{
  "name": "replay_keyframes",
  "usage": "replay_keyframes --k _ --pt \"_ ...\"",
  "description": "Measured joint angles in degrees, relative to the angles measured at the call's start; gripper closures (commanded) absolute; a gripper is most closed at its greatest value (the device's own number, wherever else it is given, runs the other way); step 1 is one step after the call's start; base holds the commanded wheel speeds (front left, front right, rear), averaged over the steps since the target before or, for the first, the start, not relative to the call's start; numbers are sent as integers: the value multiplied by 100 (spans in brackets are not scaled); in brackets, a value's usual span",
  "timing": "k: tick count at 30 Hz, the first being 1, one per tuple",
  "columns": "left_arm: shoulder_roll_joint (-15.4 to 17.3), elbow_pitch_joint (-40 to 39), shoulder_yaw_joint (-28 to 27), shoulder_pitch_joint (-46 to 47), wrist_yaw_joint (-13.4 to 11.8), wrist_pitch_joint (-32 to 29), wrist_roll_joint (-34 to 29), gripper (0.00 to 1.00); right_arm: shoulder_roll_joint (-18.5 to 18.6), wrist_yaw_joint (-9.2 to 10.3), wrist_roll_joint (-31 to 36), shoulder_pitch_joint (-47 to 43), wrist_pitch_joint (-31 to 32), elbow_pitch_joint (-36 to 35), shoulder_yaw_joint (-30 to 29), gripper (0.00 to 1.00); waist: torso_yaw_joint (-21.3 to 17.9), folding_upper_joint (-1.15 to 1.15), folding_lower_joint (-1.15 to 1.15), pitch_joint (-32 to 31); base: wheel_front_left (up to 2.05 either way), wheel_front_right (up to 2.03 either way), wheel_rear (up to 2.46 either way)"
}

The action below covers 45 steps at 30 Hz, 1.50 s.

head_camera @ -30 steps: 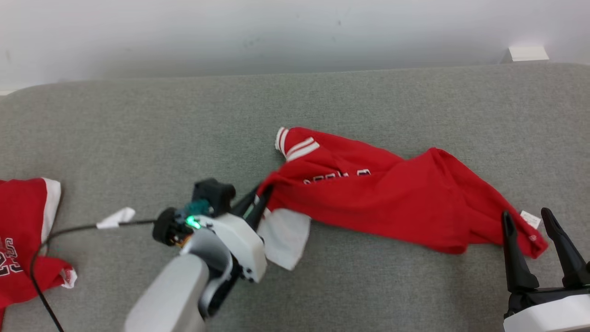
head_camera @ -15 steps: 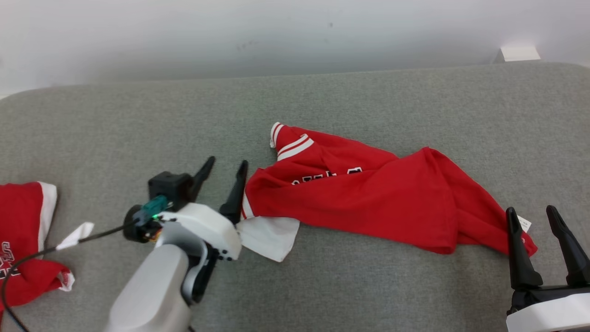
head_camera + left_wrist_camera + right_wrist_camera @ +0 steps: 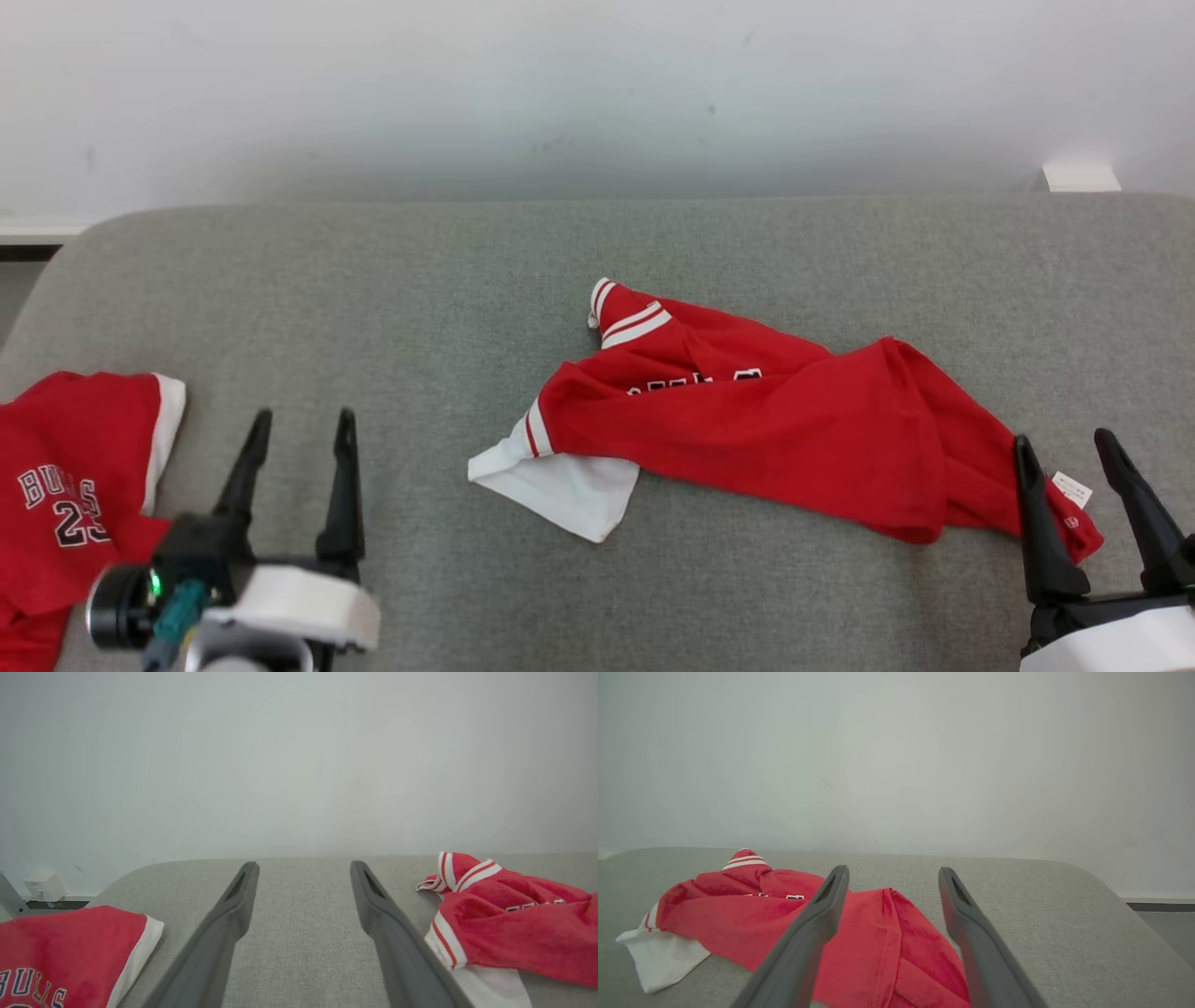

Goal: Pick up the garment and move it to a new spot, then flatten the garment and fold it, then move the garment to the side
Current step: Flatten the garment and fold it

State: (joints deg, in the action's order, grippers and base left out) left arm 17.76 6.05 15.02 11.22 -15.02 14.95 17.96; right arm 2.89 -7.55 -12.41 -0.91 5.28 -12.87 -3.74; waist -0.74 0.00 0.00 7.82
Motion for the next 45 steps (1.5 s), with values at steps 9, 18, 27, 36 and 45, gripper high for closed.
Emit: replay_keyframes --k 9,18,27,36,45 --pt "94 -721 75 -677 -176 -344 1 0 1 0 -1 -141 122 -64 4 0 101 0 0 -112 0 0 0" --pt "115 -803 101 -704 -191 -404 59 0 1 0 -1 -142 140 -92 10 0 119 0 0 -105 0 0 0" --pt "146 -827 136 -689 -160 -427 71 0 1 0 -1 -141 170 -91 23 0 134 0 0 -59 0 0 0" --pt "86 -310 1083 287 687 -1200 -32 0 0 0 -1 -15 164 -134 111 0 91 0 0 200 0 0 0" --pt "-164 1312 1641 1287 1207 -1528 -255 0 1 0 -48 120 62 -4 123 0 -110 0 0 529 0 0 0"
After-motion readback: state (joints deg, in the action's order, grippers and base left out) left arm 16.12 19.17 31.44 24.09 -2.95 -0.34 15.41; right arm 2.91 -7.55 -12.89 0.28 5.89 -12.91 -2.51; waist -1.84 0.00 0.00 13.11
